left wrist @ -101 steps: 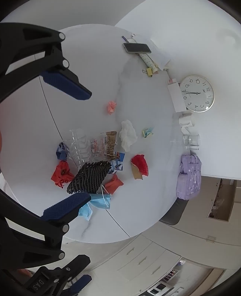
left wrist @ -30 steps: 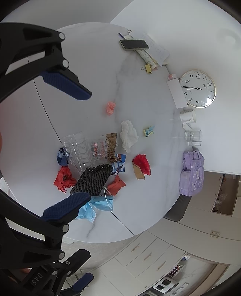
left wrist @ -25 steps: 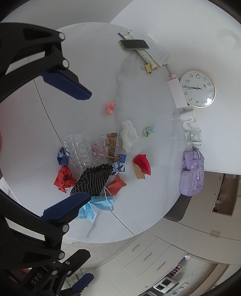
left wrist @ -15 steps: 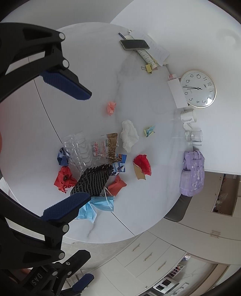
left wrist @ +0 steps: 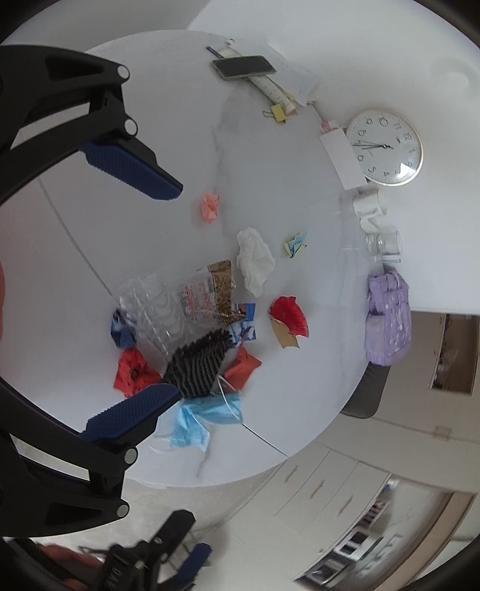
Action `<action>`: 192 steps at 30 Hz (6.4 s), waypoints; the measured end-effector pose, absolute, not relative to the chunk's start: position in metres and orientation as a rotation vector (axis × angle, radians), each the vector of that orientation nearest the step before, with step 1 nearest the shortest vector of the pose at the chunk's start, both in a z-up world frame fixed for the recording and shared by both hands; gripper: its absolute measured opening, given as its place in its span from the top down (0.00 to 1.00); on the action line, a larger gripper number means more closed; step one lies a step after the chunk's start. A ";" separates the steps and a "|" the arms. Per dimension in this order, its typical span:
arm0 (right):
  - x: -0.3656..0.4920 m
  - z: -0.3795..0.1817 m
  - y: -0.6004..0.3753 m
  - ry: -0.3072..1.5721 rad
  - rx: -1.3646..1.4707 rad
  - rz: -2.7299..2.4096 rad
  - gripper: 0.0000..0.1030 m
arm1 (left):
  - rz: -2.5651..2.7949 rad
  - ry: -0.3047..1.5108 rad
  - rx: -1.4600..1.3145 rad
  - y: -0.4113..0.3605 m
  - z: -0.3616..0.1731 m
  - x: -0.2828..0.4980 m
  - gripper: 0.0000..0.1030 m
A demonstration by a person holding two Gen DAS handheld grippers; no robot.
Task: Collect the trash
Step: 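Grasp the crumpled pink paper with the left tool while the right tool grasps the clear bottle, then carry both items to the white bin and open both tools to drop them, then grasp the blue crumpled wrapper with the left tool while the right tool grasps the red cloth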
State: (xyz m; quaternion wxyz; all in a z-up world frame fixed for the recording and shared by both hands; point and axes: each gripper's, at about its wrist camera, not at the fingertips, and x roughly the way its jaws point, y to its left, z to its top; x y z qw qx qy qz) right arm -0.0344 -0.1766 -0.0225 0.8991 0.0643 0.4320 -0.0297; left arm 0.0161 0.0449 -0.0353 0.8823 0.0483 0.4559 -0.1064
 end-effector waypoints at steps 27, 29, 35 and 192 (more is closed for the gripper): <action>-0.035 -0.121 -0.066 1.176 0.263 -0.060 0.02 | -0.654 1.073 0.603 0.135 -0.206 0.180 0.27; -0.031 -0.117 -0.065 1.172 0.332 -0.073 0.02 | -0.680 1.072 0.620 0.133 -0.211 0.183 0.40; -0.006 -0.118 -0.053 1.149 0.631 -0.080 0.02 | -0.737 1.077 0.567 0.135 -0.216 0.184 0.59; 0.003 -0.207 -0.128 1.192 0.379 0.014 0.82 | -0.556 1.183 0.252 0.040 -0.170 0.020 0.08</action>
